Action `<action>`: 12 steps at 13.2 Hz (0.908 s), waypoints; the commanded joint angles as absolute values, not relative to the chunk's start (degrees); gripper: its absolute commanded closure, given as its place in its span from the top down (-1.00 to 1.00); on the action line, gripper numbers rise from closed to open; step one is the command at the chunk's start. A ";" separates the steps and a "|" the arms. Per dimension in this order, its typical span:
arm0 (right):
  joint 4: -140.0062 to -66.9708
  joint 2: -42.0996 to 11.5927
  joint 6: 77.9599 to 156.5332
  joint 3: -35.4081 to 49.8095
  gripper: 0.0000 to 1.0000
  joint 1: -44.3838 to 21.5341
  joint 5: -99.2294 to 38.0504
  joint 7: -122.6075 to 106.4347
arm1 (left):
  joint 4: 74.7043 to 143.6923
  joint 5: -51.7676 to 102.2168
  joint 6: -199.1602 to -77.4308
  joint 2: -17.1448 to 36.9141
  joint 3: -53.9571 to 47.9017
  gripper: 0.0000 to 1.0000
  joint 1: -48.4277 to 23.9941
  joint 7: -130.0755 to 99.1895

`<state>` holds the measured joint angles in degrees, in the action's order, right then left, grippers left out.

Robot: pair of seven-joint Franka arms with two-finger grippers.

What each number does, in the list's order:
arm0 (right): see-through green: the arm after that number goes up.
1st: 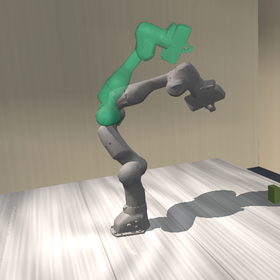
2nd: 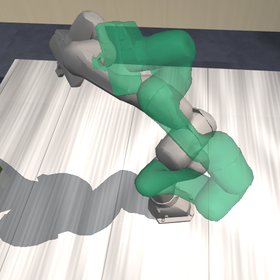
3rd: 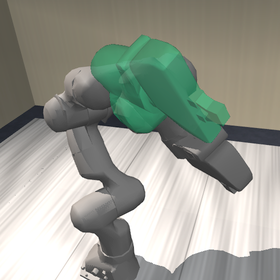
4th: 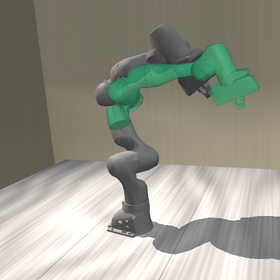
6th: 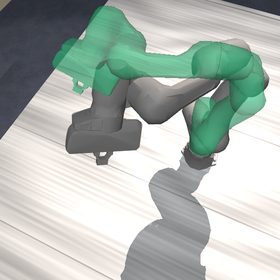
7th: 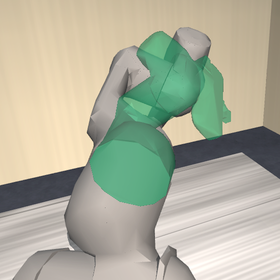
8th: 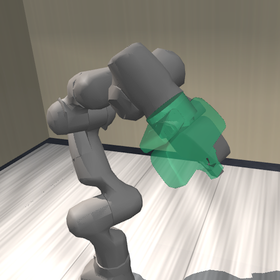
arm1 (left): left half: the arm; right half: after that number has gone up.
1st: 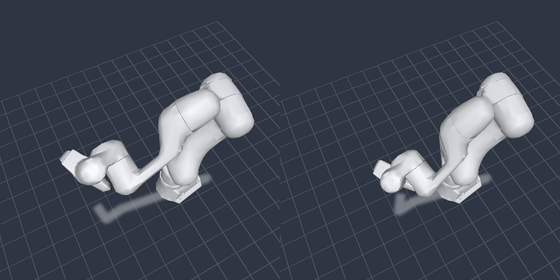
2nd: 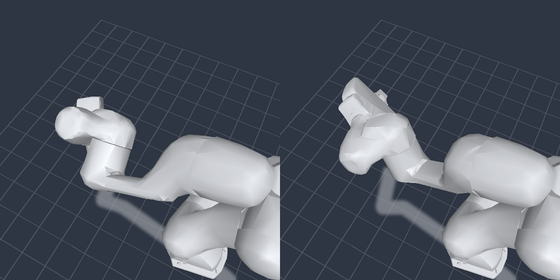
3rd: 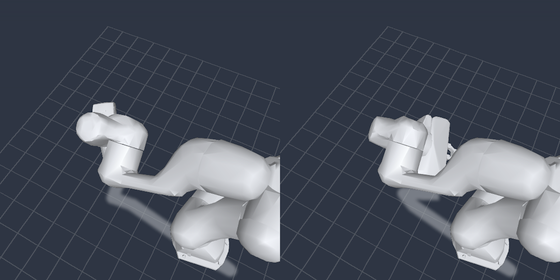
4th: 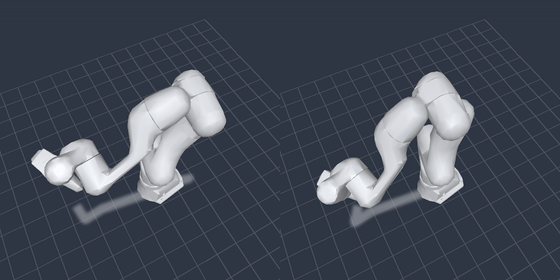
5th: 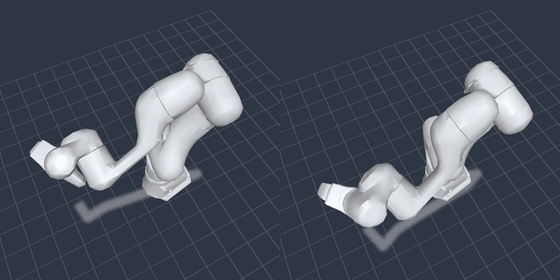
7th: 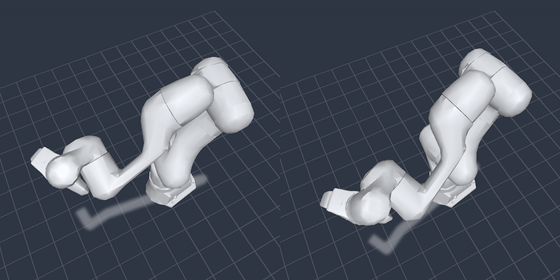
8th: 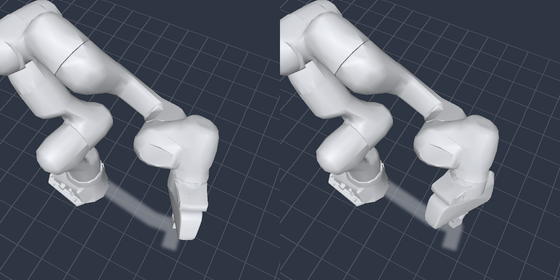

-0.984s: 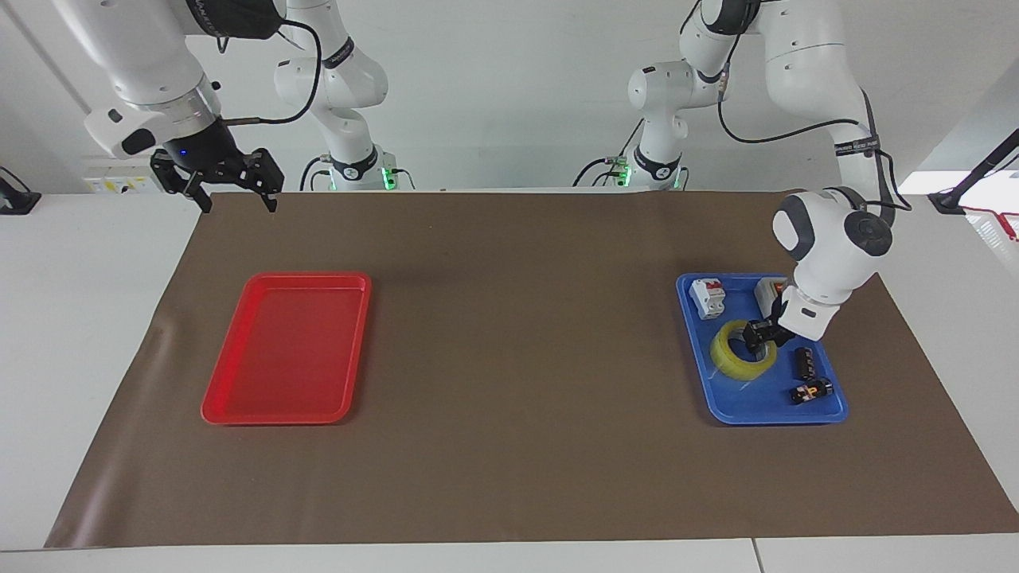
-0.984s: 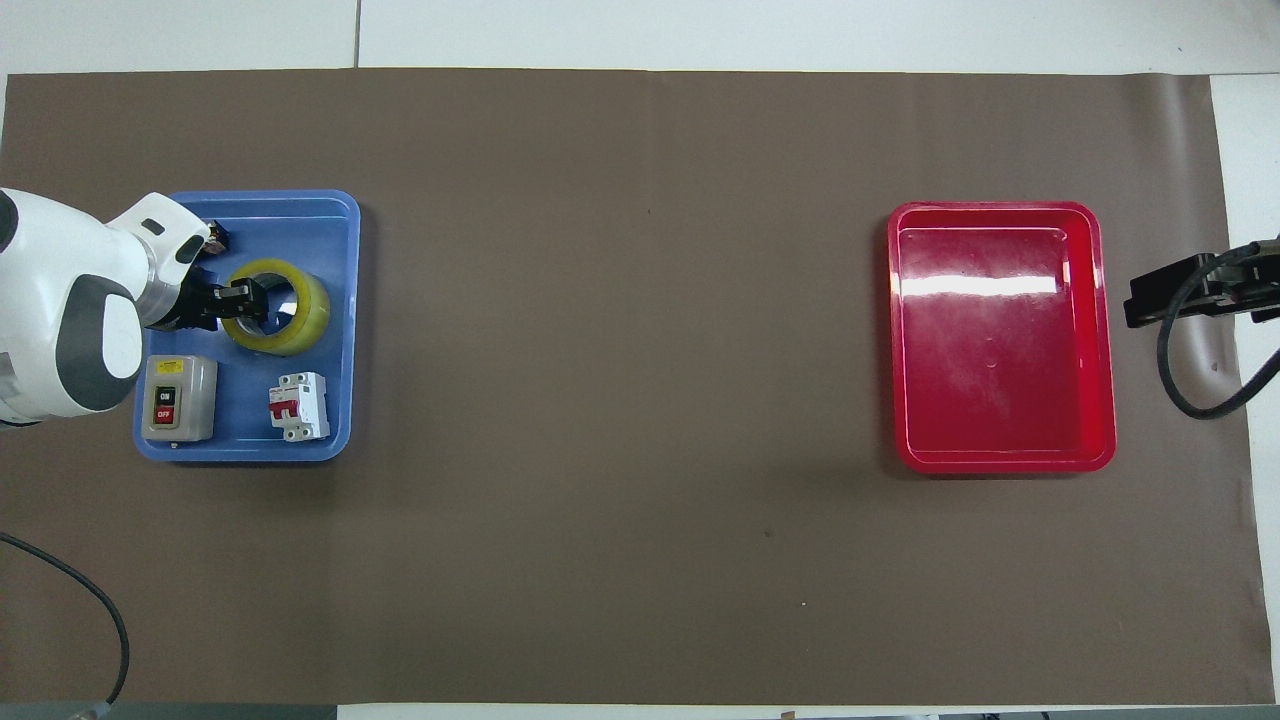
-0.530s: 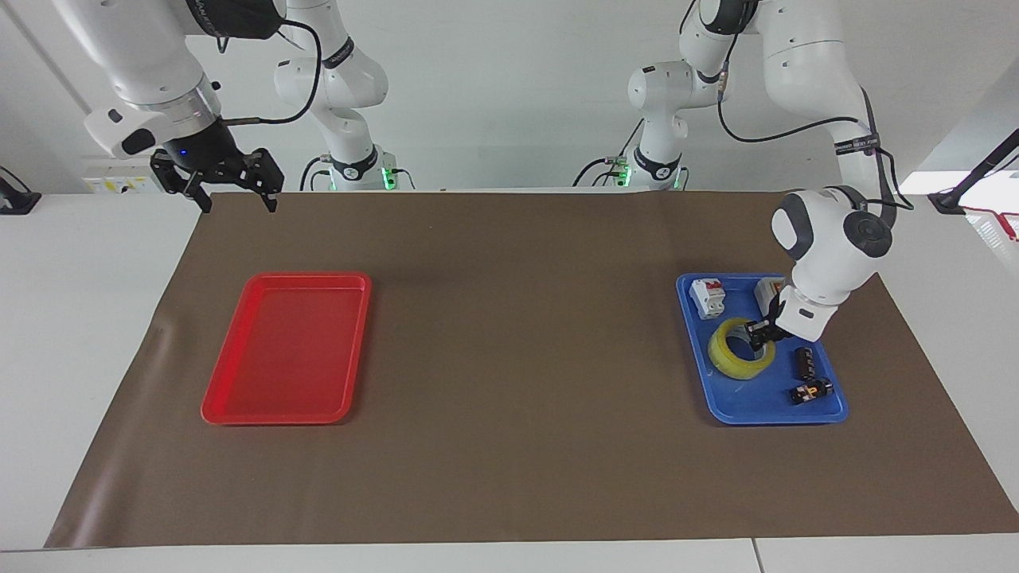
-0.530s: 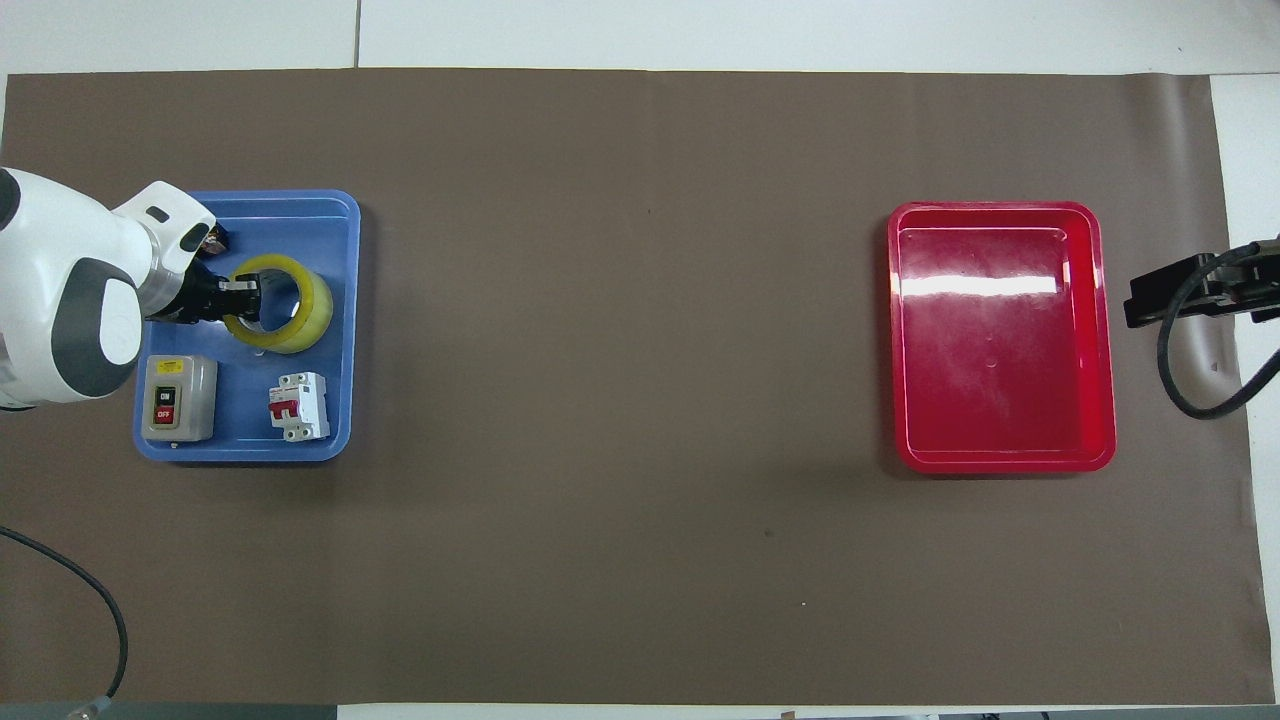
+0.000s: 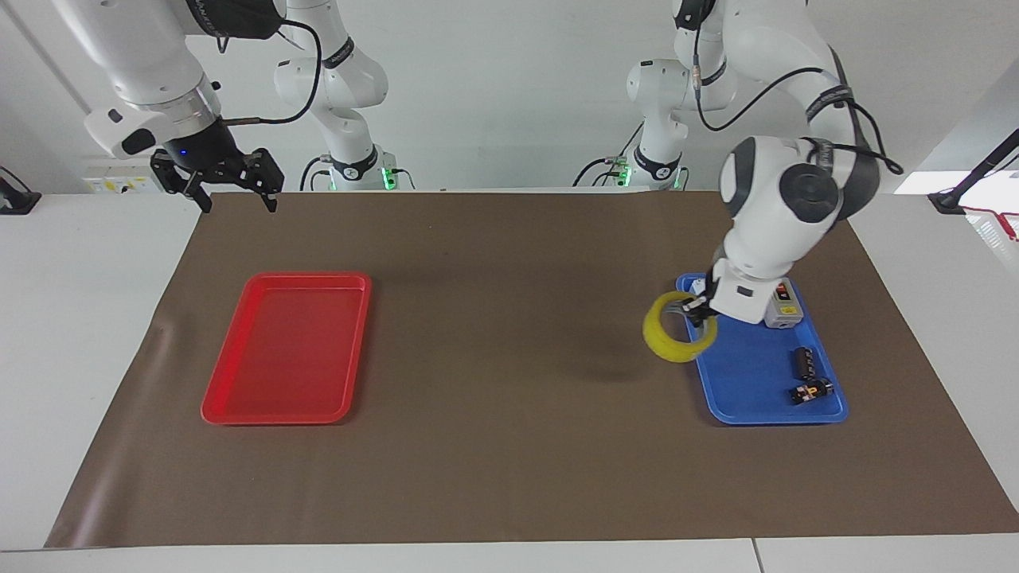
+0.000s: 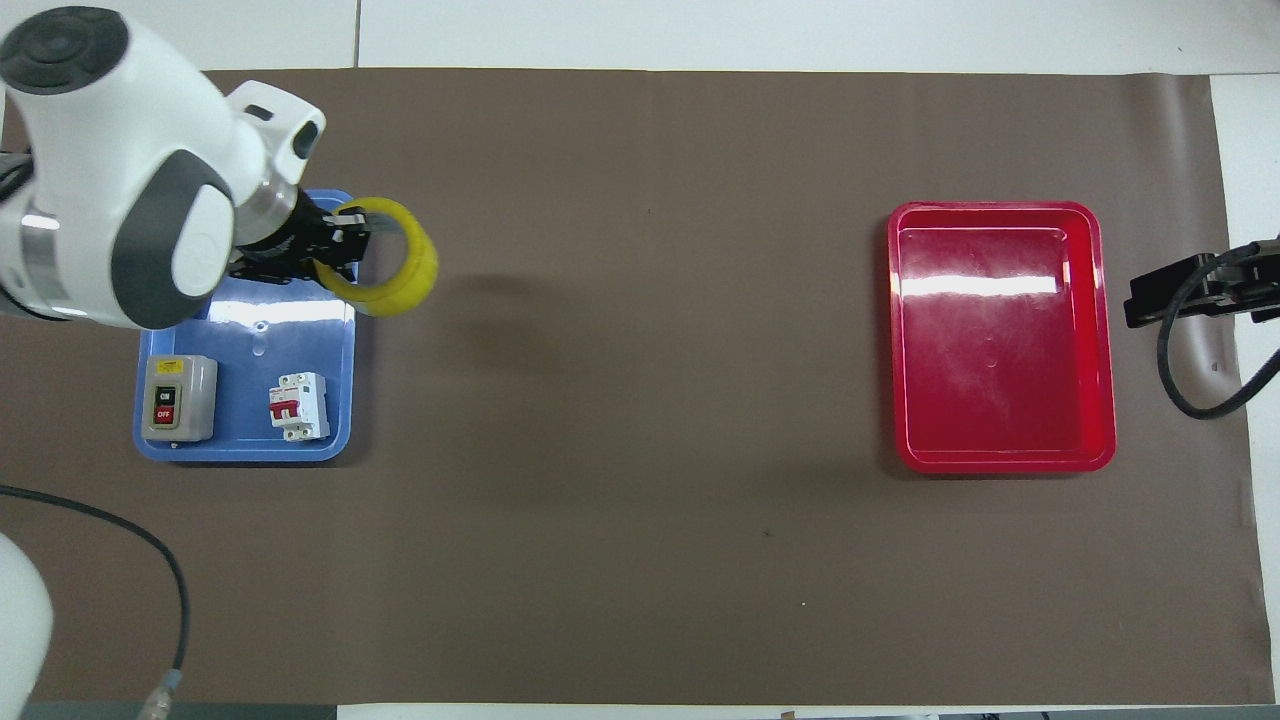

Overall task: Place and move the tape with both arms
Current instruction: 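Lift the tape with the left gripper and set it mid-table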

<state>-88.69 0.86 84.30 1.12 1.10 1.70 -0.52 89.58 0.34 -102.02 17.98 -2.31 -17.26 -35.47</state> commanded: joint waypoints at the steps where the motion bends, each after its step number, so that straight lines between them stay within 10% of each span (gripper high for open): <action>1: -88.24 0.62 84.55 1.32 1.00 1.76 0.97 -1.49 | 88.06 1.76 -107.10 19.95 -1.32 -1.00 -26.34 -48.12; 11: -88.24 0.61 84.64 1.32 1.00 1.76 0.97 -1.49 | 96.06 1.85 -124.54 28.48 -1.32 -1.00 -34.89 -54.93; 12: -88.24 0.62 84.64 1.32 1.00 1.76 0.97 -1.49 | 95.98 1.85 -123.93 28.39 -1.32 -0.74 -35.07 -55.02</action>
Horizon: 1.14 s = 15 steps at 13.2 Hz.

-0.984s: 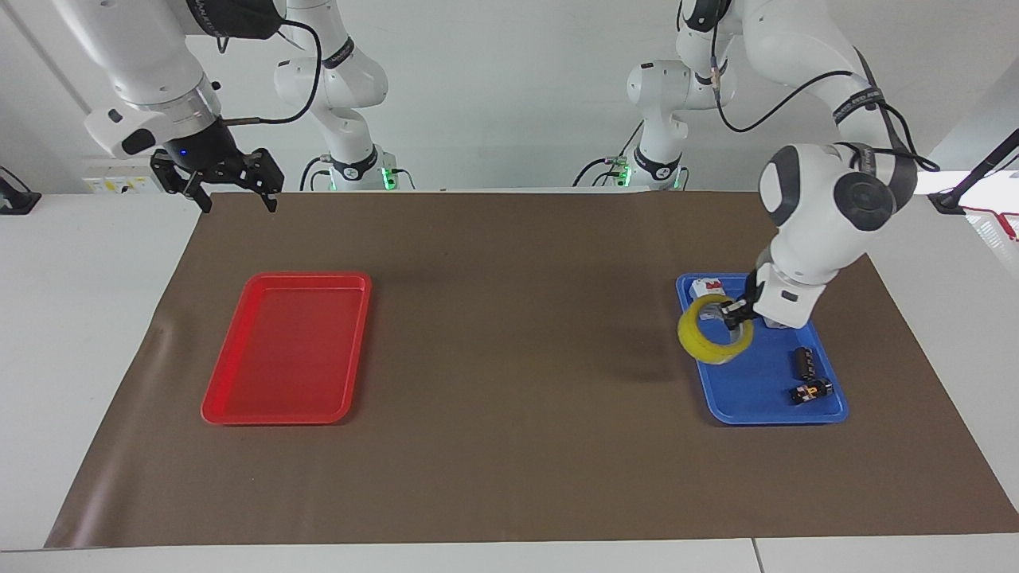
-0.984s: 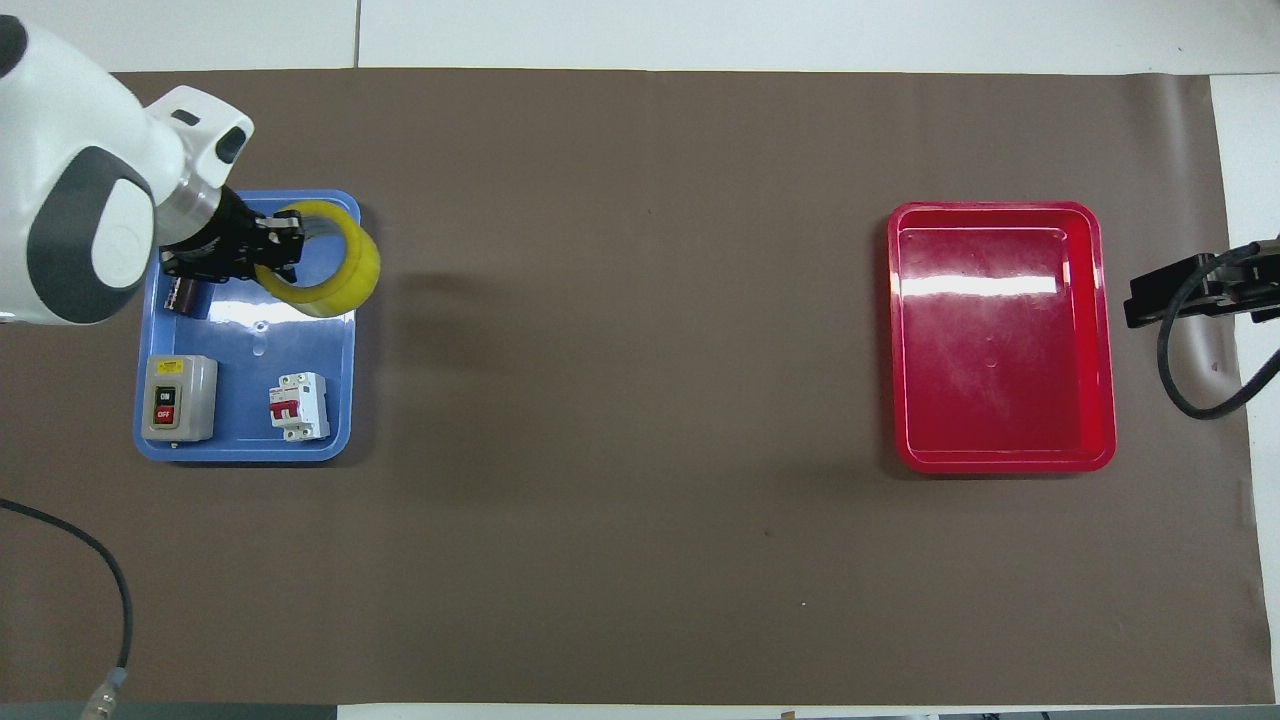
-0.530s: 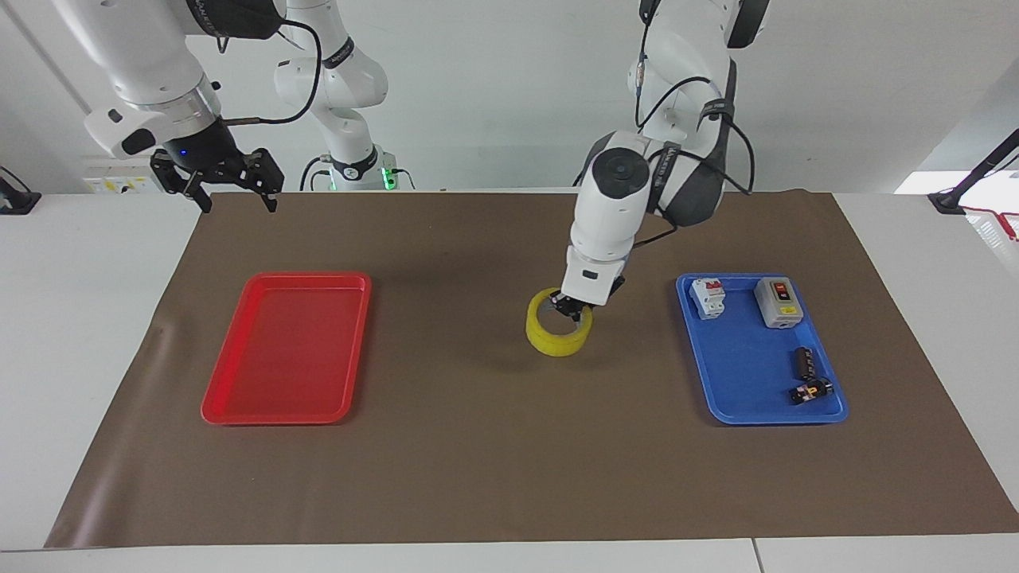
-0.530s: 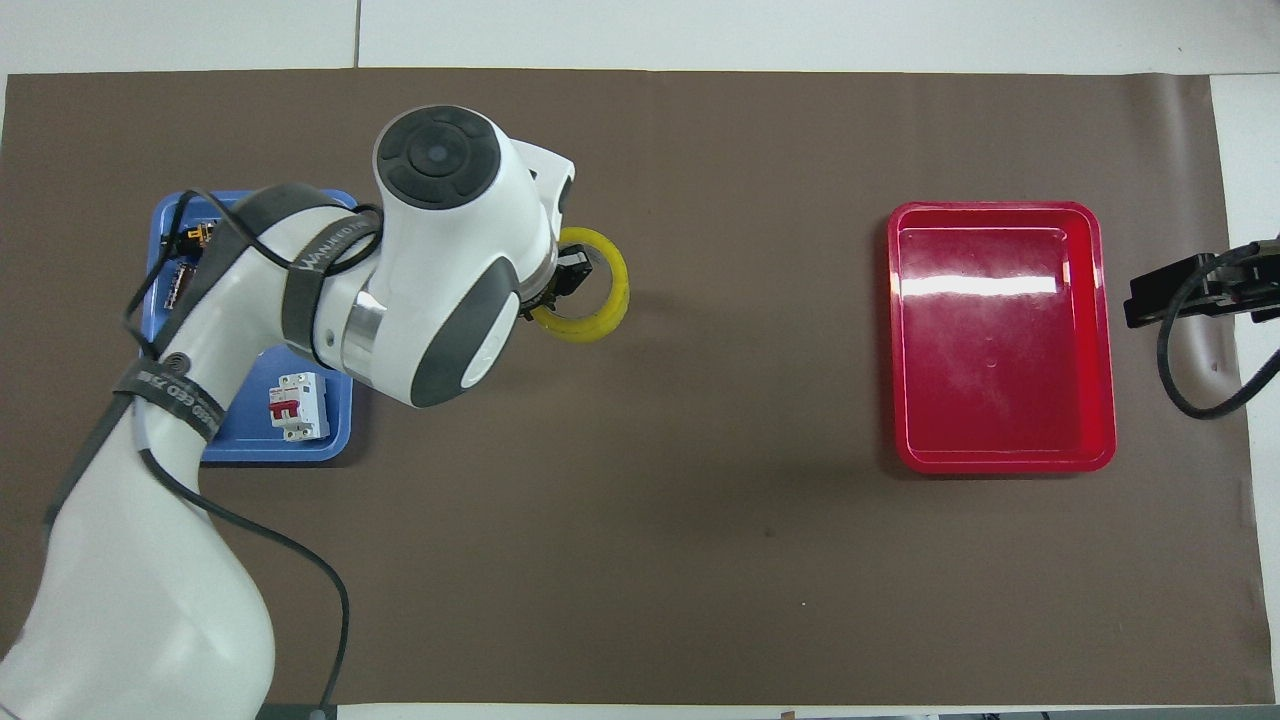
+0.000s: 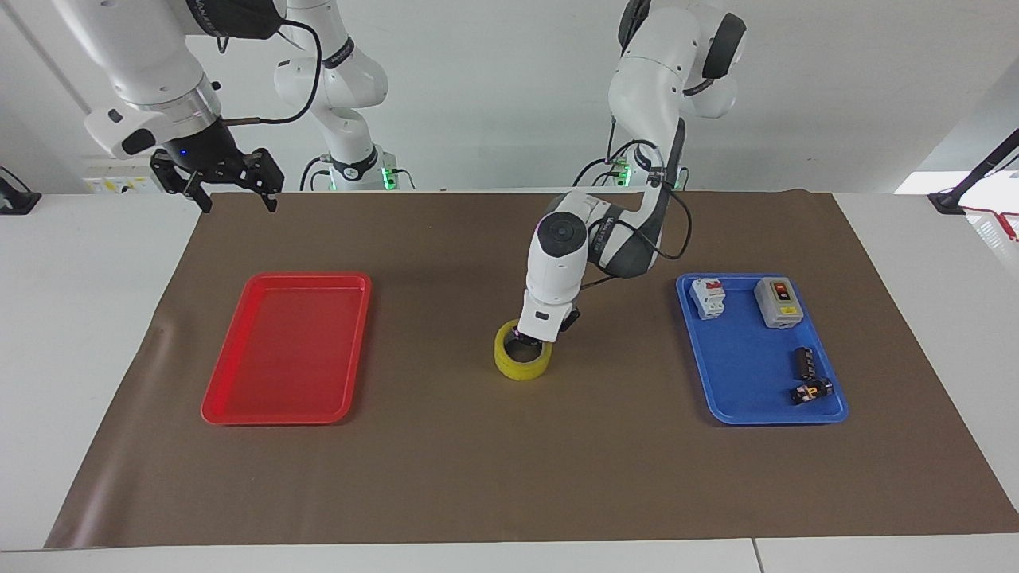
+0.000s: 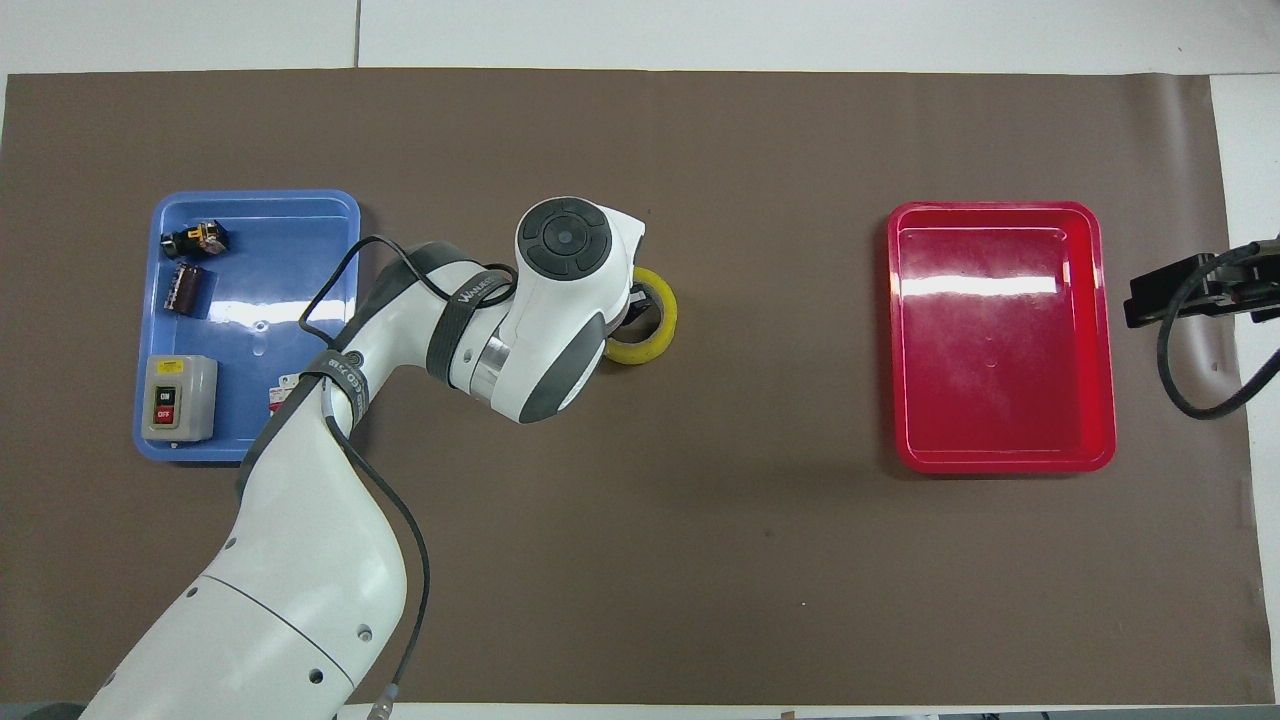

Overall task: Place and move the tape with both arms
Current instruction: 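Lift the tape with the left gripper and set it mid-table, then withdraw the left gripper while the right gripper reaches the tape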

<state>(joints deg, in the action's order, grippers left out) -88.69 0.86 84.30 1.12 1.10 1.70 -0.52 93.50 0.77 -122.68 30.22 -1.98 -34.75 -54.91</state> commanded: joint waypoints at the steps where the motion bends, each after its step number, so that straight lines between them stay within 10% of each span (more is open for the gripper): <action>1: -88.16 0.62 84.46 1.23 1.00 1.84 0.79 -1.67 | 95.63 1.85 -123.40 28.39 -1.23 0.40 -35.07 -55.11; 2: -88.15 0.53 84.64 1.14 1.00 1.93 0.62 -1.67 | 94.49 1.32 -120.88 28.39 -1.23 0.99 -35.07 -55.11; 9: -89.65 1.05 84.81 2.02 1.00 0.79 1.05 -1.76 | 93.78 1.23 -100.66 11.18 -0.88 1.00 -18.57 -38.63; 15: -90.35 -5.78 94.19 2.55 1.00 -12.98 0.97 8.22 | 94.13 1.14 -87.20 3.35 -0.79 1.00 -5.90 -7.93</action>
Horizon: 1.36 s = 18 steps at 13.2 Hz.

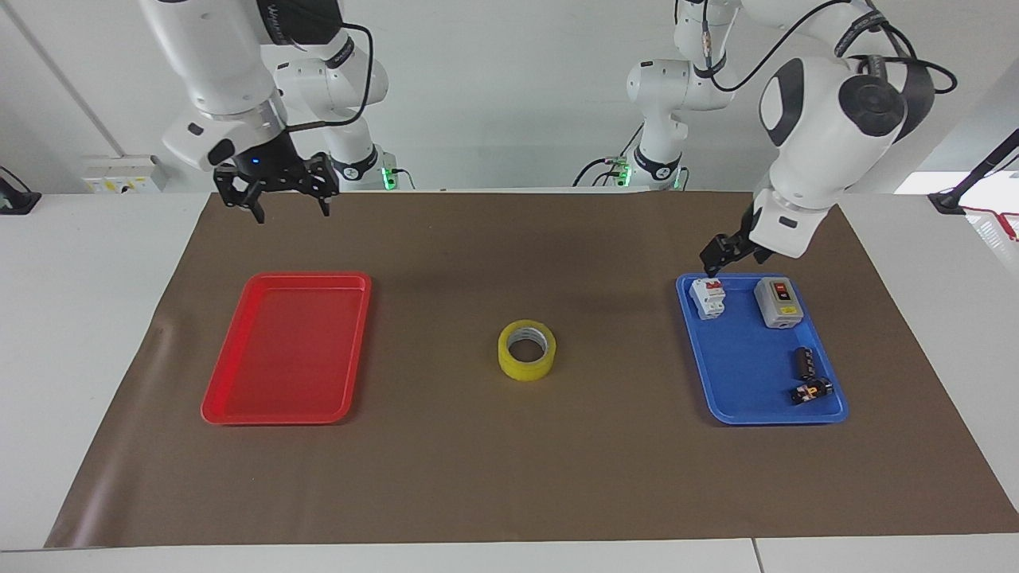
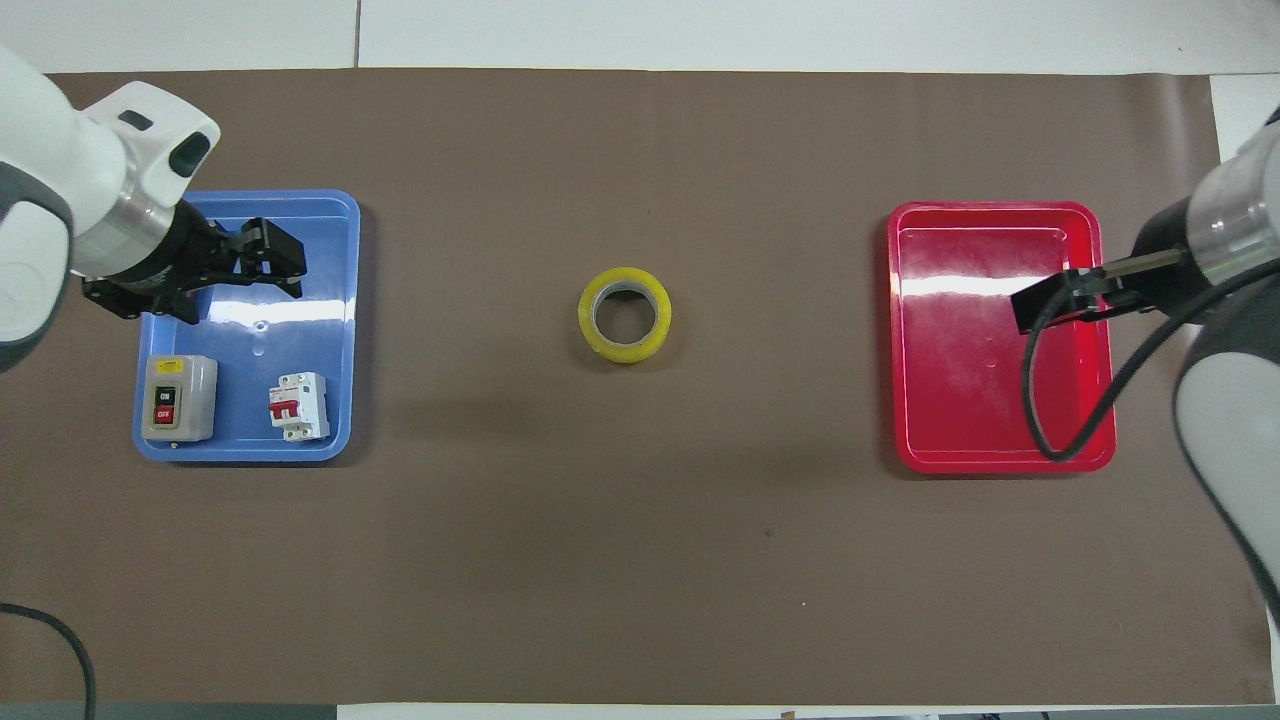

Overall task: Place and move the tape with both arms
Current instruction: 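Withdraw the left gripper while the right gripper reaches the tape, then grasp the tape with the right gripper and carry it over the red tray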

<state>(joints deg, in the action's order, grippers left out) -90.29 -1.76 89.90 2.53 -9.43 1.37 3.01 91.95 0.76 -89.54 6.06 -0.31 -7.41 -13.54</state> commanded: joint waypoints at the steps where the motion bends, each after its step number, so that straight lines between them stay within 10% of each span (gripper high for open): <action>1: -90.35 -8.06 97.35 2.55 1.00 -15.88 0.97 12.35 | 94.13 1.14 -85.97 2.73 -0.79 1.00 -5.02 -6.26; 15: -100.19 -26.81 133.84 2.55 1.00 -29.44 7.03 25.14 | 100.20 1.23 -87.89 -2.99 -3.69 1.00 -2.11 -4.04; 18: -103.17 -26.81 139.63 2.55 0.13 -28.57 7.03 21.63 | 100.37 1.23 -88.59 -2.99 -3.60 1.00 -1.85 -4.30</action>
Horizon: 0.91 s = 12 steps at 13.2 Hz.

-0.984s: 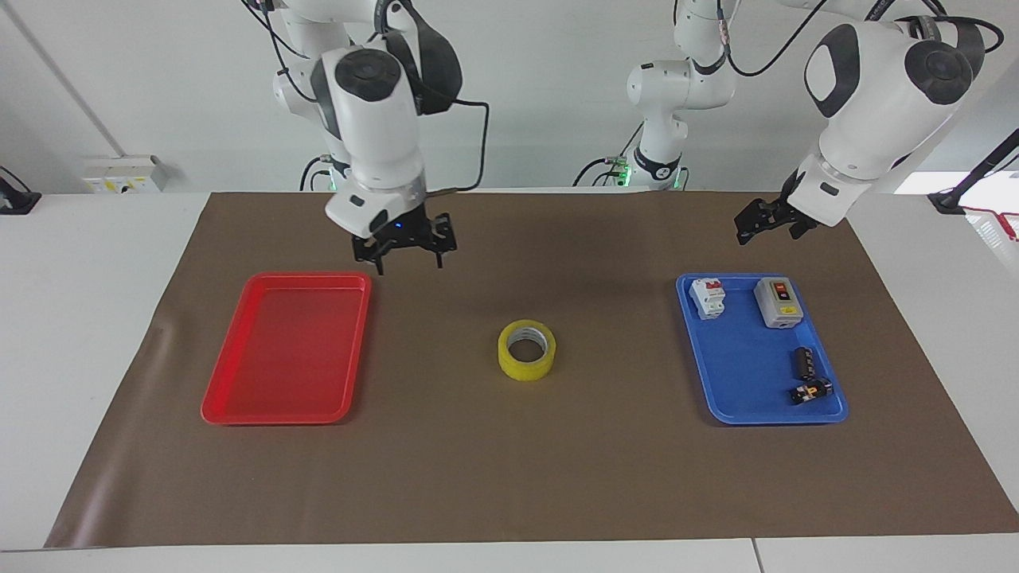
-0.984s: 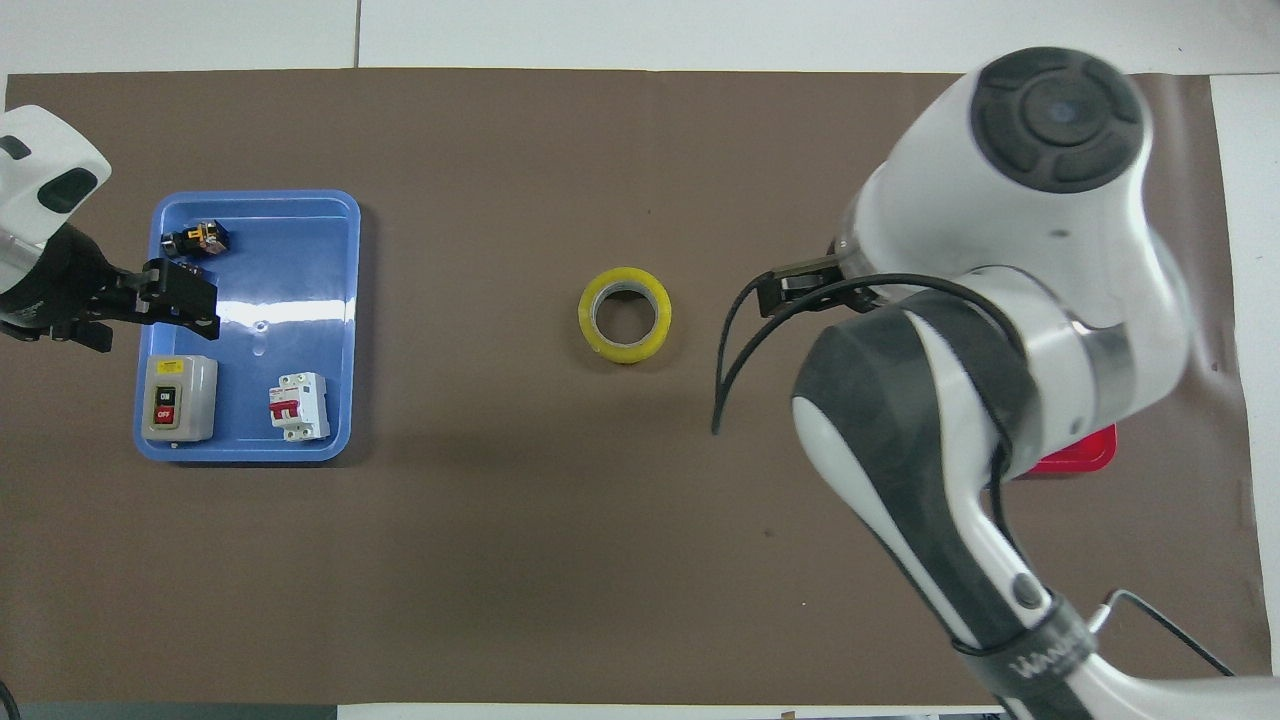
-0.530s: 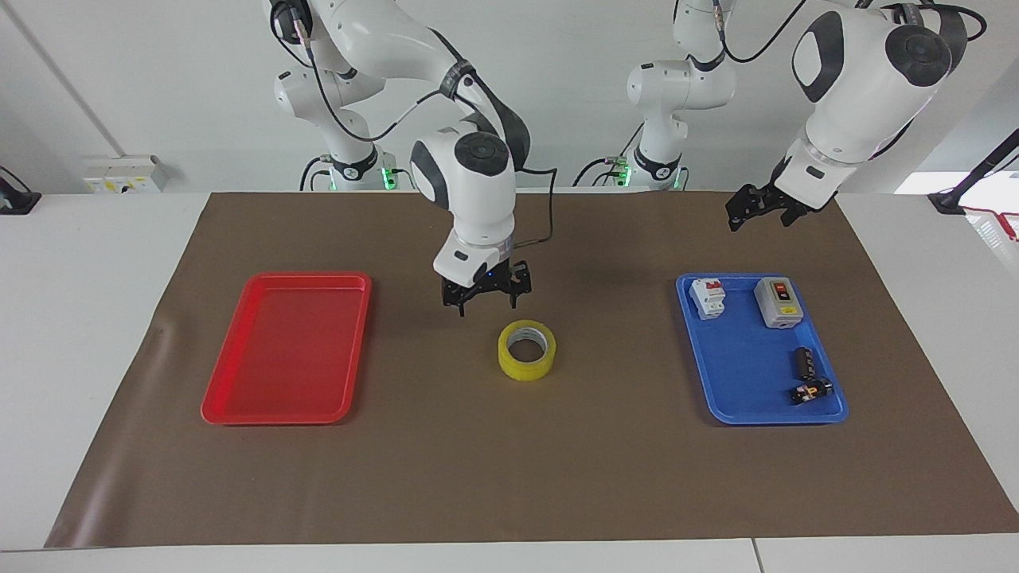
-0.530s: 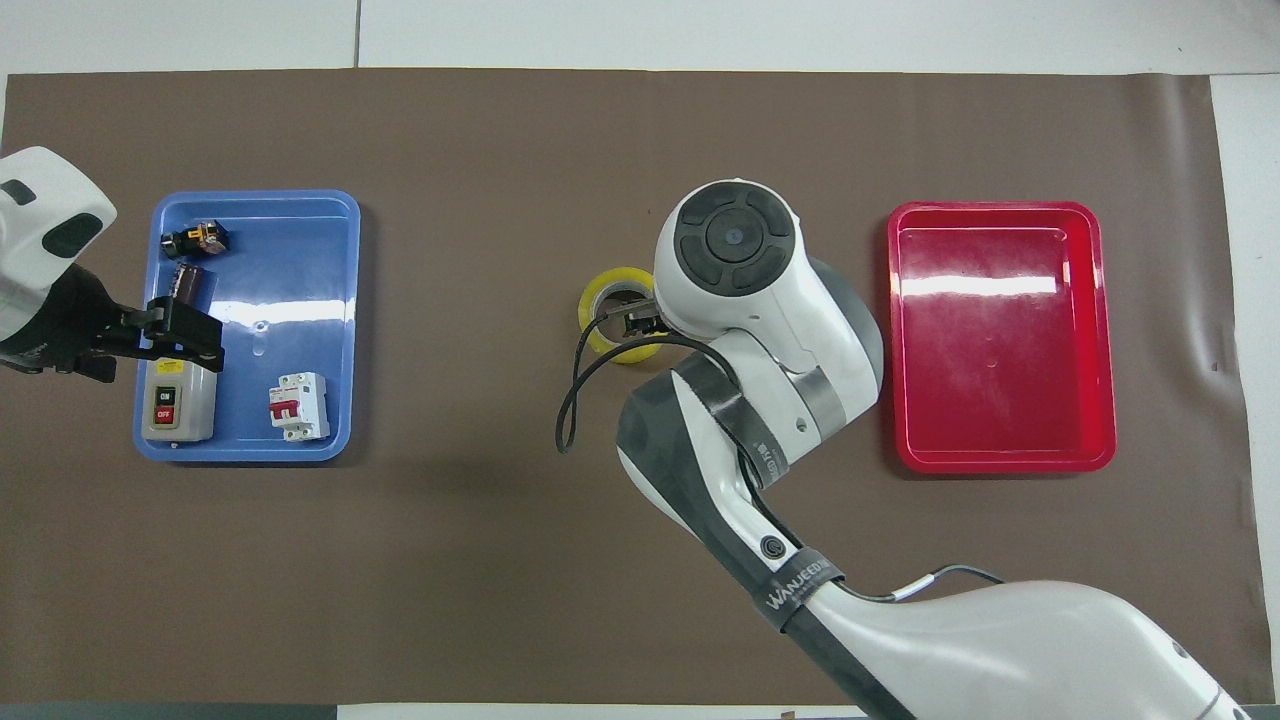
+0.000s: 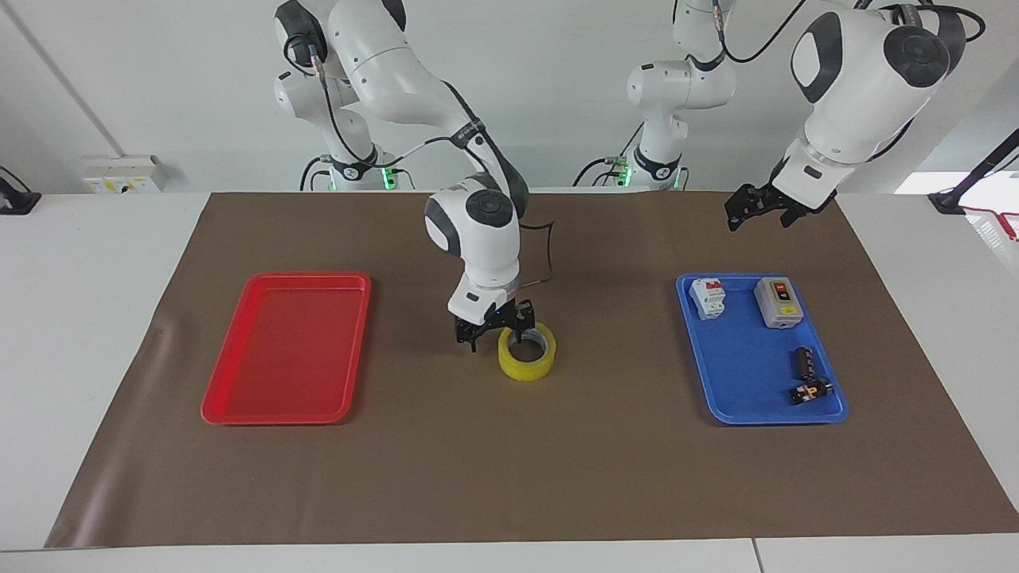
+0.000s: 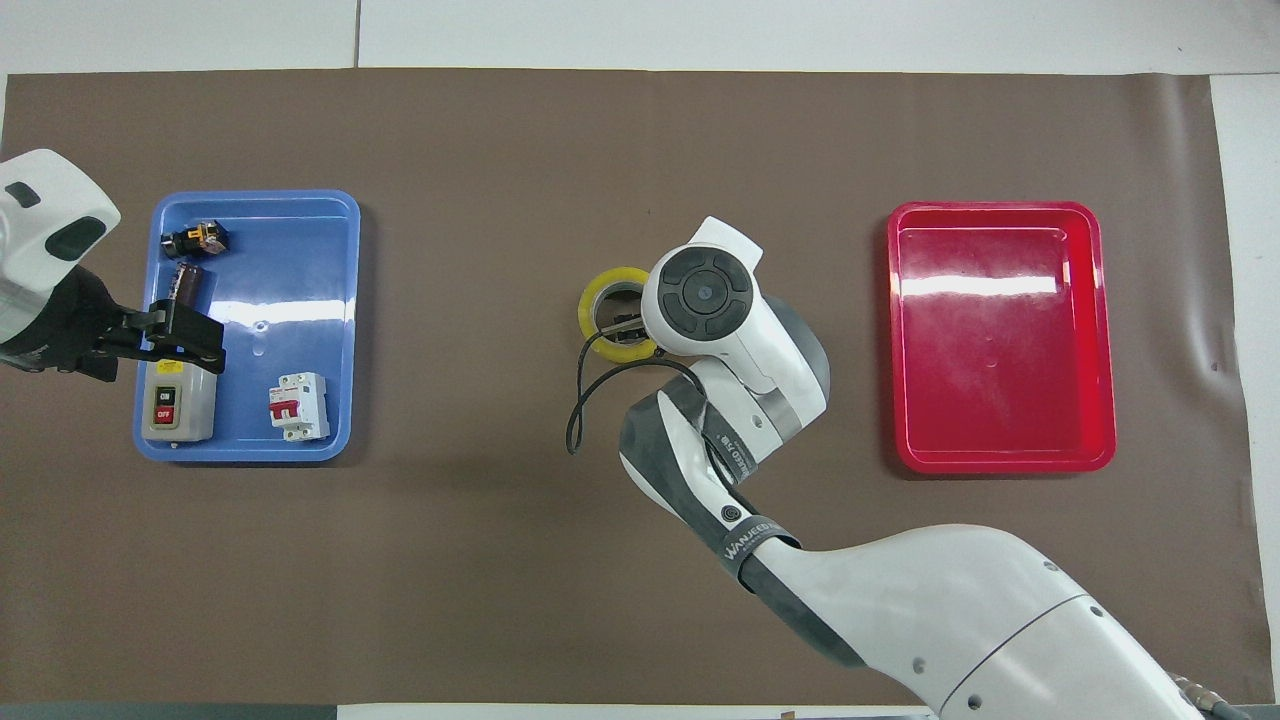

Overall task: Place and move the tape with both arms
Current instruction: 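Grasp the tape with the right gripper and carry it over the red tray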

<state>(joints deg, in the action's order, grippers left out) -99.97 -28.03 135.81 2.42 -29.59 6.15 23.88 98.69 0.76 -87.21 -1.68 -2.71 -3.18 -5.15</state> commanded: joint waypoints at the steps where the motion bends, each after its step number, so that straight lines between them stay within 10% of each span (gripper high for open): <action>1: -103.53 -26.72 139.66 2.55 -0.74 -28.56 7.03 21.53 | 100.28 1.23 -88.68 -3.42 -3.78 1.00 -1.32 -4.13; 5: -103.01 -26.46 137.21 2.55 -1.00 -29.27 6.94 22.24 | 100.63 1.41 -88.68 -3.78 -5.53 1.00 0.44 -4.22; 9: -88.97 -26.20 114.92 2.28 -1.00 -25.68 7.29 21.54 | 100.55 1.49 -88.59 -3.78 -6.77 1.00 1.32 -4.22; 12: -91.31 -18.13 106.37 2.46 -1.00 -17.26 6.42 6.92 | 100.46 1.49 -88.77 -3.78 -6.77 1.00 1.32 -4.13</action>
